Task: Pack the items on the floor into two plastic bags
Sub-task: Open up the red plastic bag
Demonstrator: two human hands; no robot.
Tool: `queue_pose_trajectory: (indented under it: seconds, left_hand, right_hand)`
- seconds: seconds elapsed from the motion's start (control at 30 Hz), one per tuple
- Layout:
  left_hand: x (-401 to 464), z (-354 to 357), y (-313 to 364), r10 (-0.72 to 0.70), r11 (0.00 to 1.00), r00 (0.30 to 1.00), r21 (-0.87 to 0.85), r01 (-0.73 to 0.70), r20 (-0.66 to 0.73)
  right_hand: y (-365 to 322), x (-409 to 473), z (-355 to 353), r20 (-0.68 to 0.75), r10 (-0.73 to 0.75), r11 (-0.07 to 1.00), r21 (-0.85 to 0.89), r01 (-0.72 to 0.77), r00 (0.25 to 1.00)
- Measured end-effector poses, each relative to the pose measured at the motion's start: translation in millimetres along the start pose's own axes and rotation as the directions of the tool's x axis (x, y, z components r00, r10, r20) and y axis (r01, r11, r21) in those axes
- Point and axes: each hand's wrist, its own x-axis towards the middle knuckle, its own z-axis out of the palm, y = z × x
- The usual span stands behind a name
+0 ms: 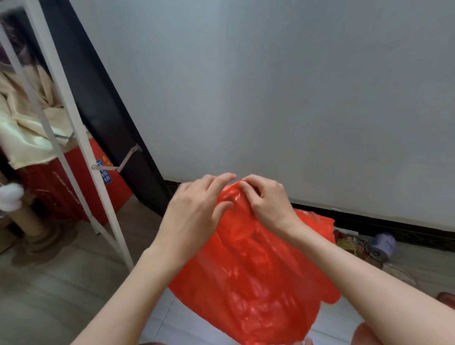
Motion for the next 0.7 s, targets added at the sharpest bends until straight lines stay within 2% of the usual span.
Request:
queue_pose_trajectory:
  seconds: [0.1, 0.23, 0.3, 0.37, 0.43, 0.47, 0.53, 0.57, 0.63, 0.7]
  left_hand:
    - [1.0, 4.9, -2.5, -0.075, 0.975, 0.997, -0.214, 0.068, -0.026]
    - [-5.7, 5.1, -19.9, -0.250, 0.931, 0.955, -0.311, 0.191, -0.163]
    - [-8.4, -0.1, -25.5, -0.319, 0.906, 0.928, -0.350, 0.238, -0.194]
    - [-12.4, -5.9, -27.0, -0.363, 0.876, 0.912, -0.402, 0.265, -0.190]
    - [-16.0, -10.9, -28.3, -0.404, 0.847, 0.892, -0.452, 0.282, -0.202]
    - [-17.1, -13.1, -29.2, -0.421, 0.837, 0.882, -0.466, 0.288, -0.212]
    - [-19.9, -15.7, -31.6, -0.427, 0.836, 0.877, -0.467, 0.289, -0.222]
    - [-21.2, -15.7, -32.8, -0.417, 0.843, 0.882, -0.455, 0.286, -0.219]
    - [-23.6, -14.7, -36.2, -0.401, 0.867, 0.896, -0.394, 0.304, -0.190]
    - [-25.4, -13.3, -40.3, -0.397, 0.908, 0.905, -0.214, 0.361, -0.156]
  right_hand:
    - [-0.2, -1.5, -2.0, -0.001, -0.024, 0.999, 0.034, 0.024, 1.000]
    - [12.2, -6.0, -13.8, 0.026, -0.234, 0.964, -0.125, 0.236, 0.972]
    - [20.4, -6.5, -19.2, 0.054, -0.377, 0.868, -0.328, 0.373, 0.924]
    - [30.3, -4.3, -20.2, 0.089, -0.493, 0.705, -0.542, 0.458, 0.865]
    - [35.5, -2.4, -16.5, 0.100, -0.542, 0.620, -0.623, 0.478, 0.834]
    - [36.9, -1.2, -13.9, 0.093, -0.548, 0.619, -0.624, 0.478, 0.831]
    - [36.2, 0.6, -11.5, 0.054, -0.499, 0.689, -0.581, 0.434, 0.865]
    - [33.9, 1.2, -12.3, 0.019, -0.423, 0.772, -0.517, 0.371, 0.906]
    - [27.3, 2.9, -16.0, -0.060, -0.178, 0.944, -0.290, 0.154, 0.982]
    - [21.7, 4.5, -17.6, -0.067, -0.006, 0.992, -0.126, -0.003, 0.998]
